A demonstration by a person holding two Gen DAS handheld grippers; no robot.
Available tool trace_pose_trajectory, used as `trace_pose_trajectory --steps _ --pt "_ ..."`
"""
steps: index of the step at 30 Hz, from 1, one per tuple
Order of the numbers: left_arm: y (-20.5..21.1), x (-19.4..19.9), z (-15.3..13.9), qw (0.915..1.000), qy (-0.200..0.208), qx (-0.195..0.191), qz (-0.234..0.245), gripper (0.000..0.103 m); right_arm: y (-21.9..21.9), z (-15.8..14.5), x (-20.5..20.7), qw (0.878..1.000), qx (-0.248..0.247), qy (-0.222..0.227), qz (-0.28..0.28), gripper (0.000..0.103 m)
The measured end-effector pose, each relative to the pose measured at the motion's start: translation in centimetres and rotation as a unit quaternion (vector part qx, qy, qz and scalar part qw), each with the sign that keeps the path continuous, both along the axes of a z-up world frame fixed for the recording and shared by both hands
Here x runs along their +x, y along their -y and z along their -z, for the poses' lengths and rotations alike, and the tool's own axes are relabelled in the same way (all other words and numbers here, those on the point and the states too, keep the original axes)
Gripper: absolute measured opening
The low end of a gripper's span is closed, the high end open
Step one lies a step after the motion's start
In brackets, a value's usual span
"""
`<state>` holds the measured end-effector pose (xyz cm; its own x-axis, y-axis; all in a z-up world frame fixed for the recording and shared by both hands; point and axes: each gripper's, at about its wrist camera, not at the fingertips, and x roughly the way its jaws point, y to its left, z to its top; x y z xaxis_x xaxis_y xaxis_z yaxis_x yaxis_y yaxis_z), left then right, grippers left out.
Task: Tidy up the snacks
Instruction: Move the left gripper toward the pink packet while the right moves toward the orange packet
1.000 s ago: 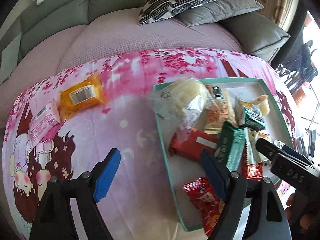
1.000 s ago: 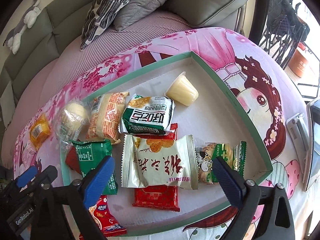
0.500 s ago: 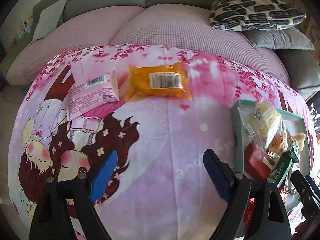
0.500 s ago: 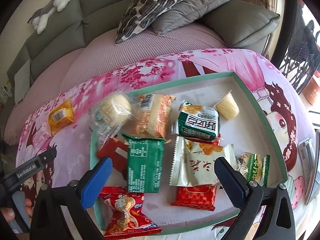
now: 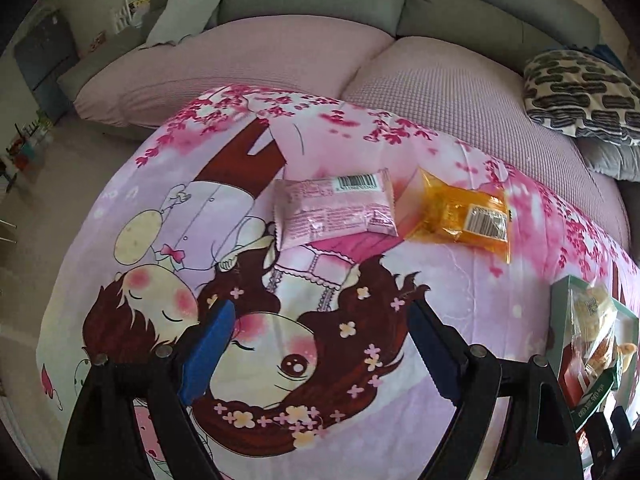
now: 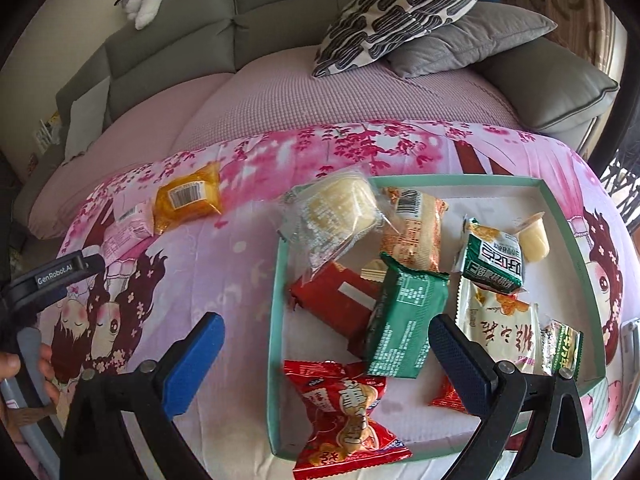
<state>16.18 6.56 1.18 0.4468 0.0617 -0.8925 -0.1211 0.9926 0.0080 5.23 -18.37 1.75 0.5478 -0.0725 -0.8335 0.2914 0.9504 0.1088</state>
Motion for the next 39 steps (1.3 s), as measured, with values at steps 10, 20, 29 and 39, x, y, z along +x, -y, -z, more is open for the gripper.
trace_pose_trajectory --steps 10,20,29,39 --pt "-2.8 0.9 0.3 0.9981 0.024 -0.049 -0.028 0.088 -3.3 0.2 2.1 0.999 0.003 0.006 -0.037 0.103" --pt "-4.1 3.2 0.1 0.9968 0.046 -0.056 -0.033 0.088 -6.3 -0.7 5.9 0.997 0.002 0.045 -0.056 0.103" --pt "-5.1 5.2 1.5 0.9939 0.063 -0.079 -0.045 0.101 -8.7 0.6 10.9 0.996 -0.023 0.057 -0.066 0.103" --pt "-4.9 7.2 3.1 0.9919 0.066 -0.103 -0.033 0.101 -10.3 2.8 15.3 0.995 -0.031 0.051 -0.078 0.103"
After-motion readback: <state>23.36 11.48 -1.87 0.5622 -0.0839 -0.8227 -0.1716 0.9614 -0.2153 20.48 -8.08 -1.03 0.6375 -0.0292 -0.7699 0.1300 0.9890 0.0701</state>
